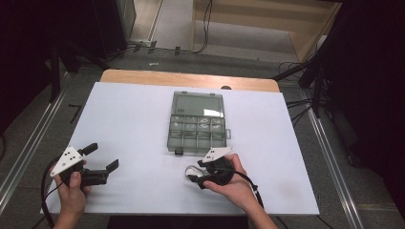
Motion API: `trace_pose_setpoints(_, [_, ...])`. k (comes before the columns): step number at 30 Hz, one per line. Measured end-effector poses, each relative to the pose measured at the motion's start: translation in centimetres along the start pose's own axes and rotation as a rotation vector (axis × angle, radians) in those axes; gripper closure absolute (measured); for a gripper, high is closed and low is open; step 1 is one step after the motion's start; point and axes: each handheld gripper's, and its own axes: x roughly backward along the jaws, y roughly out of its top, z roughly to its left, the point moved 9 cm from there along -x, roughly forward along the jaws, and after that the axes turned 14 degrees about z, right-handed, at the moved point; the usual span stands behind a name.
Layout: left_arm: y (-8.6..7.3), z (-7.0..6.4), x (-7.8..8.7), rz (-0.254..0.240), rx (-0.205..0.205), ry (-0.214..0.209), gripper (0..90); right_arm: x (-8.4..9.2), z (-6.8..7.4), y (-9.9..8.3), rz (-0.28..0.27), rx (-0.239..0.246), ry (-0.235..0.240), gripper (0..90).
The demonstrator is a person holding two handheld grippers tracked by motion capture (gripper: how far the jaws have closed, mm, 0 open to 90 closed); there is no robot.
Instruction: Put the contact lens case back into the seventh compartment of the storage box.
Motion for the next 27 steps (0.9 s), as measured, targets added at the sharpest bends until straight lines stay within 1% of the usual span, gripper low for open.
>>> trace_pose_setpoints(3, [0.0, 0.0, 0.0, 0.0, 0.001, -0.001, 0.0, -0.2, 0.0, -0.1, 0.009, 0.002, -0.01, 38.1])
trace_pose_setpoints(11, [0.0, 0.0, 0.0, -0.001, 0.003, -0.002, 0.0, -0.8, 0.0, -0.2, 0.023, 0.004, -0.019, 42.6])
trace_pose_setpoints(16, [0.0, 0.0, 0.0, -0.001, 0.002, -0.004, 0.0, -1.0, 0.1, -0.2, 0.029, 0.013, -0.029, 43.6])
trace_pose_setpoints(27, [0.0, -0.1, -0.1, 0.0, -0.001, -0.005, 0.0, -1.3, 0.0, -0.3, 0.033, 0.015, -0.046, 45.4])
